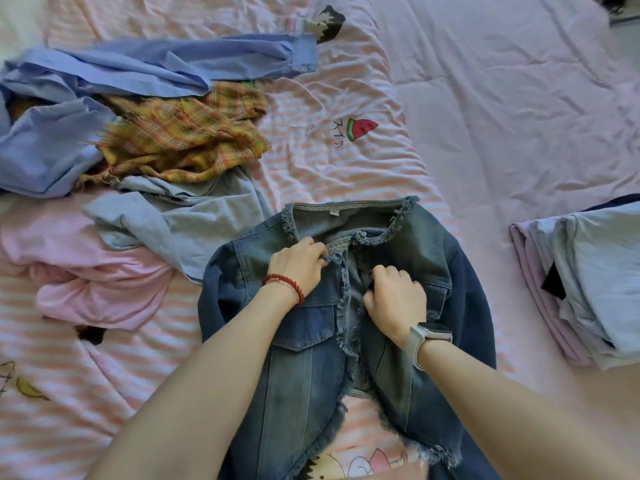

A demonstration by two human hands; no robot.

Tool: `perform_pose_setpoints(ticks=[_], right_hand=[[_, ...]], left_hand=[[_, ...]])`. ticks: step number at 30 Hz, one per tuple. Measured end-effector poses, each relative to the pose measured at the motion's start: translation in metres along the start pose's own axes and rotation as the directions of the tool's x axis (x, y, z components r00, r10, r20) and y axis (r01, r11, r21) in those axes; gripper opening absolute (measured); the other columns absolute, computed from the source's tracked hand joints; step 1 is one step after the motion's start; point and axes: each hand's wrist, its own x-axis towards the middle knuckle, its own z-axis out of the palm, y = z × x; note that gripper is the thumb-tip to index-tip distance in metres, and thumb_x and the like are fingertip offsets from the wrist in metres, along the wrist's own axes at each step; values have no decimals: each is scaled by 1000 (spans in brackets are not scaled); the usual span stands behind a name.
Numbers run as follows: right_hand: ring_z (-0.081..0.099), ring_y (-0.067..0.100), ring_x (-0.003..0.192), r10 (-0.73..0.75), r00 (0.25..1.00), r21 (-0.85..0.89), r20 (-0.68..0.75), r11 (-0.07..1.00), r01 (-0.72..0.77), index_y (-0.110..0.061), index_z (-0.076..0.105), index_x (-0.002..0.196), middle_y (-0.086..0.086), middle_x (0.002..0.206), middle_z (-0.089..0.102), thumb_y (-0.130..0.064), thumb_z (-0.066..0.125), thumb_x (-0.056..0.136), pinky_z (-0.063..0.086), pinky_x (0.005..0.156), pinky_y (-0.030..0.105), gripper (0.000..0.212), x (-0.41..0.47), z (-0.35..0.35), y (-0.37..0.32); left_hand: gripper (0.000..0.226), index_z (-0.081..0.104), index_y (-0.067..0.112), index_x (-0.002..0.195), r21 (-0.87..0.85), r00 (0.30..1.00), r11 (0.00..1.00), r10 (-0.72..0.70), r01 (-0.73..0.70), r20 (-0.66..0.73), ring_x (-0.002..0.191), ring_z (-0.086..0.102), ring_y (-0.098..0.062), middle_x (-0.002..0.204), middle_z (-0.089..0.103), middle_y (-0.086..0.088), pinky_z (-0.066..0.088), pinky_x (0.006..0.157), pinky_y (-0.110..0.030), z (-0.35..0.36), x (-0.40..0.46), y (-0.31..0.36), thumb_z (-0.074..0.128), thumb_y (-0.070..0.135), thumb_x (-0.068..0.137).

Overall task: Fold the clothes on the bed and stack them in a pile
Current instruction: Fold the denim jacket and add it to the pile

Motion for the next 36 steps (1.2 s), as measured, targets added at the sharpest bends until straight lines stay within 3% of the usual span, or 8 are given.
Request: perform_pose_setpoints(ticks=[4,7,13,17,24,27,31,36], right_hand=[[56,27,83,268,936,577,-227,811,-92,-7,54,103,4,88,58,-18,51,88,42,72,38,19,-23,-11,5],[52,19,78,172,908,617,-382,778,113,-6,57,102,-1,85,53,-26,48,87,43,71,32,27,-40,-22,-4],[45,13,116,-221,975,532,-12,824,194,-16,49,132,-1,123,54,-22,48,95,38,93,24,37,-52,-12,-9],[54,11,96,124,978,666,-165,746,18,-11,56,116,-5,101,55,-5,54,89,47,84,28,28,-101,9,21],[45,11,110,480,875,770,62,535,-348,-9,51,120,-1,116,51,-22,62,85,37,93,22,40,-169,53,52],[55,19,103,451,844,827,289,326,-458,-15,57,99,5,106,59,-19,59,88,45,87,27,11,-180,56,58],[45,1,64,432,889,871,152,366,-327,-15,48,74,-3,70,49,-8,50,93,40,63,20,20,-188,41,61],[52,0,70,342,926,814,159,485,-319,-24,51,89,-15,76,55,-23,49,94,42,66,15,5,-186,30,76]], left_hand=[[24,60,20,110,-104,982,992,-85,68,-168,95,58,-35,111,56,-3,44,76,-38,-11,10,-3,44,29,95],[23,59,18,111,-168,971,980,-139,106,-195,98,57,-36,114,55,-5,44,78,-39,-12,22,-4,46,26,94],[32,57,12,121,-659,942,745,-286,103,-176,96,63,-30,124,52,-6,50,89,-44,-10,1,-7,46,8,92],[27,56,12,117,-790,898,589,-423,170,-122,80,64,-23,106,51,2,53,80,-36,19,-75,12,50,7,91],[39,53,4,120,-792,820,338,-470,508,325,111,54,-23,121,56,-9,42,97,-35,72,-156,64,62,20,86],[38,50,2,122,-831,855,343,-446,438,266,118,50,-27,124,55,-12,40,102,-40,67,-161,75,58,20,90],[8,48,23,101,-870,901,402,-422,285,100,95,57,-12,96,59,13,42,80,-22,54,-166,88,51,23,93],[25,42,10,115,-605,778,557,-602,569,177,94,56,-34,93,55,-3,36,67,-30,69,-176,91,48,22,94]])
